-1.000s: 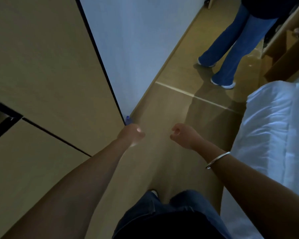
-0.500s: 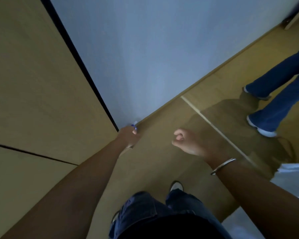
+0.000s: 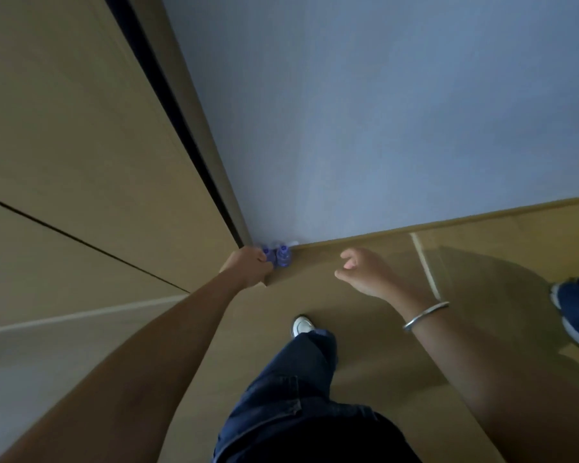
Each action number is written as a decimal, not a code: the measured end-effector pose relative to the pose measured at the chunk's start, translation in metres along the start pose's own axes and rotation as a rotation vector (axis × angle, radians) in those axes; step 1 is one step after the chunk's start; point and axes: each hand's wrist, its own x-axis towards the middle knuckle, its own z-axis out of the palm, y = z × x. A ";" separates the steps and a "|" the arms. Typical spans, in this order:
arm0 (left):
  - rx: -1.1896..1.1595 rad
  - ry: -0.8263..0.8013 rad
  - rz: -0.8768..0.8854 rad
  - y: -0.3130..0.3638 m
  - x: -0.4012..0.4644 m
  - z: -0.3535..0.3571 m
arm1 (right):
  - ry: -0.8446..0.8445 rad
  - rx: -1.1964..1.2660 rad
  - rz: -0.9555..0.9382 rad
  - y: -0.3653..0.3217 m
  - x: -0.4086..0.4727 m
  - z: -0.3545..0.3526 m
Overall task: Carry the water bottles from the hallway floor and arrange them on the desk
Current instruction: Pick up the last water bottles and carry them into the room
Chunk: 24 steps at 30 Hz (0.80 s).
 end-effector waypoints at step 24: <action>-0.350 0.025 -0.429 0.041 0.074 0.042 | -0.340 -0.131 -0.071 -0.001 0.169 -0.020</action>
